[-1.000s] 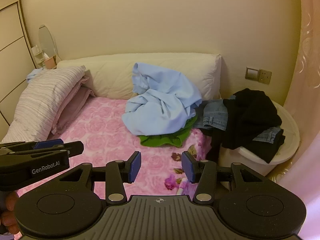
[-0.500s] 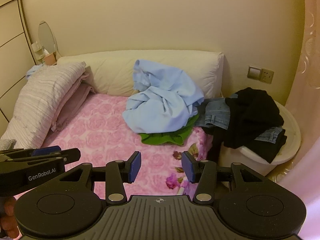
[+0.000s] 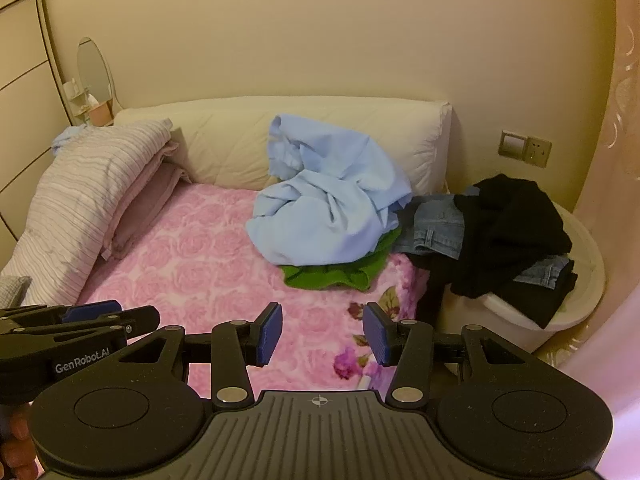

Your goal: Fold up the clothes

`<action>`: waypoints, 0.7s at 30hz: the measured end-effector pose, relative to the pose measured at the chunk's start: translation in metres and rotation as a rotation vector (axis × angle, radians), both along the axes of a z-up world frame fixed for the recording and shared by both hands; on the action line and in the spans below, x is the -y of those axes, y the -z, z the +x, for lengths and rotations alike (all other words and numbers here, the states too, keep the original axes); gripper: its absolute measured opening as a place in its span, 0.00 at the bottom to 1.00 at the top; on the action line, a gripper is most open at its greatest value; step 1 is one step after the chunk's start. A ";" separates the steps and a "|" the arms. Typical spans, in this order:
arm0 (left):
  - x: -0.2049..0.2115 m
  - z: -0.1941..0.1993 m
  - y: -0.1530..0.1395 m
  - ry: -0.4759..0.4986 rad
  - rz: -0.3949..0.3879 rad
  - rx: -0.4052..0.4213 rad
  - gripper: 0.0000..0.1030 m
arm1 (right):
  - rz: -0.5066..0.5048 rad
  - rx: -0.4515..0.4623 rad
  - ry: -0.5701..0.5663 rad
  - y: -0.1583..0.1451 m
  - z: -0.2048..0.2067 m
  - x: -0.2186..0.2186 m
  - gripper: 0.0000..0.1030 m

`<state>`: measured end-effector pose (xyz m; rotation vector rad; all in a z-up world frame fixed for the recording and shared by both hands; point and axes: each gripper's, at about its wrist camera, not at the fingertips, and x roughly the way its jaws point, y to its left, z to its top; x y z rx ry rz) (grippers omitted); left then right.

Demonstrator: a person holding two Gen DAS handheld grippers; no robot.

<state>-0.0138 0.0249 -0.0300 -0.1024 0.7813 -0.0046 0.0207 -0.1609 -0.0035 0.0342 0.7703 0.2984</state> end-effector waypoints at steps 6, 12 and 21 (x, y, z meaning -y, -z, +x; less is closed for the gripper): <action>-0.005 0.006 -0.004 -0.005 -0.016 -0.026 0.33 | -0.002 0.001 0.000 -0.003 0.005 -0.001 0.47; -0.009 0.008 -0.004 -0.003 -0.042 -0.045 0.33 | -0.008 0.005 -0.001 -0.005 0.006 -0.003 0.47; -0.011 0.013 -0.008 -0.006 -0.054 -0.061 0.33 | -0.013 0.011 0.000 -0.007 0.005 -0.004 0.47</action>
